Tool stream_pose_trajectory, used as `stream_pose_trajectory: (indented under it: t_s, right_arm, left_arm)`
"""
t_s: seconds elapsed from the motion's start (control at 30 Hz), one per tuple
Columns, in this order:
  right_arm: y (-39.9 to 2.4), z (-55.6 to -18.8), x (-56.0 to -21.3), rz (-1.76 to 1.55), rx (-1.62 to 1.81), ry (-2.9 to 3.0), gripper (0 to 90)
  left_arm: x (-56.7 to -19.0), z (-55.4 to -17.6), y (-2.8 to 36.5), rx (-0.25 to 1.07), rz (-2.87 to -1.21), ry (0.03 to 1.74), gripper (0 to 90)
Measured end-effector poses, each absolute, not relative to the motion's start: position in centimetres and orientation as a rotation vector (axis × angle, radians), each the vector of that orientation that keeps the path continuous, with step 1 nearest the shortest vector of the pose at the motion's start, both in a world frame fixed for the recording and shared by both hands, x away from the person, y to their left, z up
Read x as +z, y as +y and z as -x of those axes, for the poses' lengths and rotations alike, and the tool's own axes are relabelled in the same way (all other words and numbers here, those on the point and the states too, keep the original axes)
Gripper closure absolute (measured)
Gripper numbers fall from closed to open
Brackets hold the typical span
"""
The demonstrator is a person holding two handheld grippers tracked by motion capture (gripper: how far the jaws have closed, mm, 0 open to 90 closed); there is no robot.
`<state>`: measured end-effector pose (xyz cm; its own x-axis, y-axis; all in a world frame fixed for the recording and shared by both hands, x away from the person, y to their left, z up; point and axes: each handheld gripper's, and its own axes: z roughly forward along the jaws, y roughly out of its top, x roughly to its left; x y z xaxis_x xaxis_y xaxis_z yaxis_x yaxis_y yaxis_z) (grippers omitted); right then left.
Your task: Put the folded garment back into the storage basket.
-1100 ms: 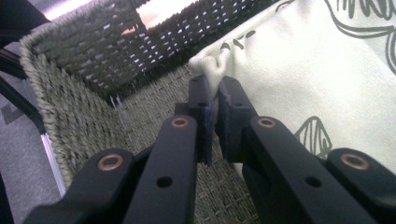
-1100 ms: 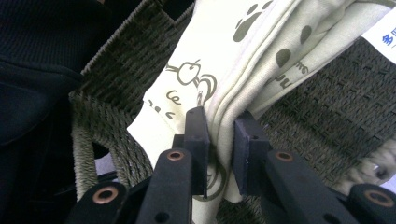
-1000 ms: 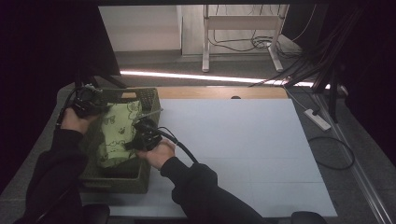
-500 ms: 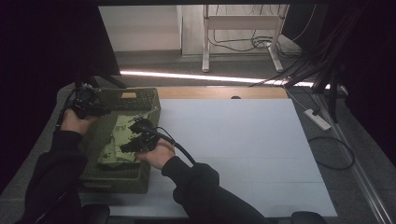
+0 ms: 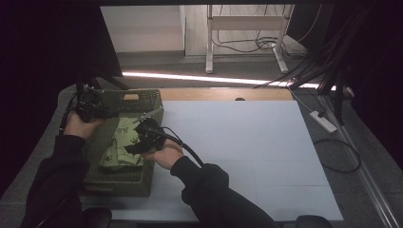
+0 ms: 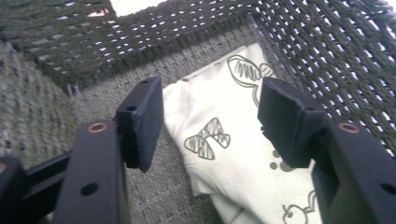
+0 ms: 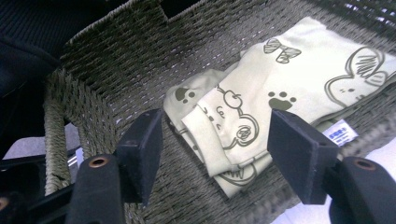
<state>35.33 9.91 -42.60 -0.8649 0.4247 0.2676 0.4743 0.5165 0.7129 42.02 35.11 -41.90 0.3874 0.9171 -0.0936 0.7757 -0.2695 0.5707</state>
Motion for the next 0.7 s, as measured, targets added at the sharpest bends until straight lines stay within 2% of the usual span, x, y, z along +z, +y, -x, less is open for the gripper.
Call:
stream_pose_trajectory:
  t_s: [0.4,0.7]
  right_arm:
    - [8.4,-35.6,-42.0,0.754,-1.332,-2.686,28.7]
    - [7.7,-35.9,-41.9,0.767,-1.338,-2.697,24.2]
  left_arm:
    - [-42.0,-41.3,34.3,0.293,-2.080,1.420,24.0]
    - [-42.2,-40.8,34.1,0.263,-2.054,1.409,16.3]
